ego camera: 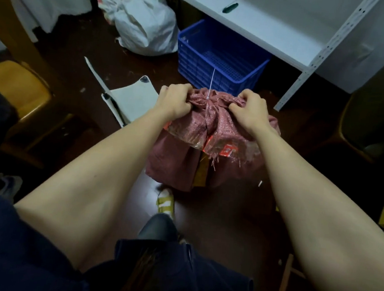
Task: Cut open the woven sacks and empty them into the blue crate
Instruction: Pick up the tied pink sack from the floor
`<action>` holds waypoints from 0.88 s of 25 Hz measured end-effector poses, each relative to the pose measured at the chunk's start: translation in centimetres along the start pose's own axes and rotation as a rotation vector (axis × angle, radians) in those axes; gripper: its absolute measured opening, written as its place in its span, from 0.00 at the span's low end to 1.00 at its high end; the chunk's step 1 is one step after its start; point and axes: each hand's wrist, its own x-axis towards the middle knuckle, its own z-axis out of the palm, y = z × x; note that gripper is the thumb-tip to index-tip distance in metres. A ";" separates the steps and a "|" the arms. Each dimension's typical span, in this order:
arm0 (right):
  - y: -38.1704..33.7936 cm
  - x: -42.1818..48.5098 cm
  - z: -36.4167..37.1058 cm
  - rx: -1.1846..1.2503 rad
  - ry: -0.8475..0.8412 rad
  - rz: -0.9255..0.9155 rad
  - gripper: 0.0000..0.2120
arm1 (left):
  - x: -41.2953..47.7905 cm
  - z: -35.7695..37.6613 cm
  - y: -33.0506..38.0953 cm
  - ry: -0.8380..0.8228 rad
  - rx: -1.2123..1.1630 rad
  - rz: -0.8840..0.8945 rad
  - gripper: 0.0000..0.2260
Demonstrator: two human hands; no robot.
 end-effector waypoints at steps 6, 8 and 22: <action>1.0 10.0 -1.2 -0.002 0.046 0.045 0.05 | 11.0 -0.3 1.2 -0.014 -0.026 0.052 0.12; 0.8 13.7 -1.7 -0.030 0.046 0.030 0.06 | 14.6 -0.7 1.0 -0.014 -0.035 0.061 0.12; 3.1 36.5 -6.6 0.027 0.177 0.020 0.06 | 38.4 -1.9 4.3 0.078 -0.092 0.222 0.11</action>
